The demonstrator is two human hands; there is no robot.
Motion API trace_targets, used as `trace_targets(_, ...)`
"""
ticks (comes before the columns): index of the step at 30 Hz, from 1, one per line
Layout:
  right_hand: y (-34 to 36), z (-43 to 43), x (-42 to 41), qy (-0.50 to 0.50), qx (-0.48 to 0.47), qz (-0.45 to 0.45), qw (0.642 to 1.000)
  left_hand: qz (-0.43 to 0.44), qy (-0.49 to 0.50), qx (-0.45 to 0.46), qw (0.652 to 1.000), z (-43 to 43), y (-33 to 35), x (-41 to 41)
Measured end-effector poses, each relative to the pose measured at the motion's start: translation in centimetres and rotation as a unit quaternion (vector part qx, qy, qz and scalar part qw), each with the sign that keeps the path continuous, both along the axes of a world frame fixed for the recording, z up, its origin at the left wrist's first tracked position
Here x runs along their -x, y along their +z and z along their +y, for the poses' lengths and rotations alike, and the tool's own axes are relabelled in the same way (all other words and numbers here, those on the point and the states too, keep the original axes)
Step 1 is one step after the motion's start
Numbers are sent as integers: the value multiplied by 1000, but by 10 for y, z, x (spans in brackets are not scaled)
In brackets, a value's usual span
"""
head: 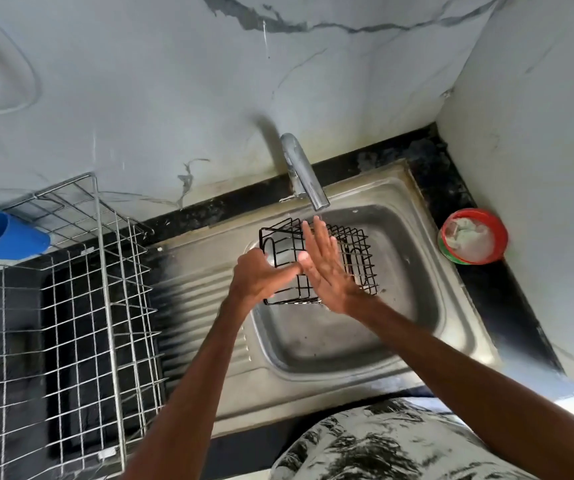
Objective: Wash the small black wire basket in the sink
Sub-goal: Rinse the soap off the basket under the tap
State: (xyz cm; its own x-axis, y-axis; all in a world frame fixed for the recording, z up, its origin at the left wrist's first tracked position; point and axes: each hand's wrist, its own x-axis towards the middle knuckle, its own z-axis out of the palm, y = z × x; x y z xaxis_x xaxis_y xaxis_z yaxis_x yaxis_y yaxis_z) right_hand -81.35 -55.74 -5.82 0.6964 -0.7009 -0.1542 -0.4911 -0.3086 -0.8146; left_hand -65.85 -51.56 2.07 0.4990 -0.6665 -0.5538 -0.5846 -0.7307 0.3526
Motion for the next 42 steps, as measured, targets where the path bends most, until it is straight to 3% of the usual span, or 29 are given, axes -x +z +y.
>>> trace_targets(3,9,-17,-8,-30,3,-36,999,8,-15,35,999,6,6,3)
trace_targets(6,24,-41,0,-61,-47,-1,997,6,-30,52,998,10,9,3)
trace_targets(9,29,-53,12,-49,-147,42,987,0,-48,39,998,9,3,5)
trace_targets(13,34,-56,18,-39,-174,13,984,-36,-94,27,995,10,-7,10)
trace_targets(18,45,-70,17,-6,-241,45,969,-64,-160,36,984,10,-8,12)
trace_targets(25,35,-72,21,-50,-249,64,965,-74,-183,50,979,11,-14,5)
trace_targets(30,31,-65,19,-132,-262,67,954,-16,-129,11,991,2,-21,-7)
trace_targets(36,24,-56,16,-185,-243,85,949,130,44,-19,990,-17,-31,-13)
trace_targets(42,41,-50,7,-184,-203,90,957,97,113,-23,989,-32,-48,5)
